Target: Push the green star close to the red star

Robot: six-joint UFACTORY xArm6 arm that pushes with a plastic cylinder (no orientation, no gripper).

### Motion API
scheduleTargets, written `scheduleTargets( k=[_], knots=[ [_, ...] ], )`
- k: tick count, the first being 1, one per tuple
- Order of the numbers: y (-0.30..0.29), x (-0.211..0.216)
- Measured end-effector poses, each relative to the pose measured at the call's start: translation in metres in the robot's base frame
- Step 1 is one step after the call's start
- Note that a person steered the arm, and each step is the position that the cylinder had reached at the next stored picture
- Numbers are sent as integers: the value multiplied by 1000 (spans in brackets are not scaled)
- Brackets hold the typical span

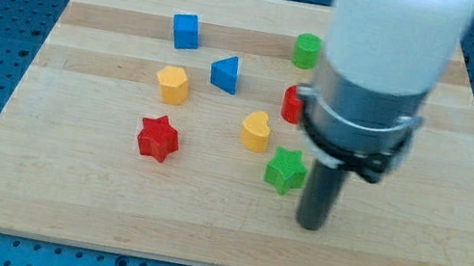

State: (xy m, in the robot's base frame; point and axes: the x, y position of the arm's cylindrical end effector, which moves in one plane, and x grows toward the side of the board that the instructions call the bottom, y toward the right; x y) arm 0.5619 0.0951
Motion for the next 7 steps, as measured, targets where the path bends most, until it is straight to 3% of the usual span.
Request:
scheduleTargets(
  k=[1, 2, 3, 7],
  knots=[
    [25, -26],
    [25, -26],
    [20, -53],
    [-60, -37]
  ],
)
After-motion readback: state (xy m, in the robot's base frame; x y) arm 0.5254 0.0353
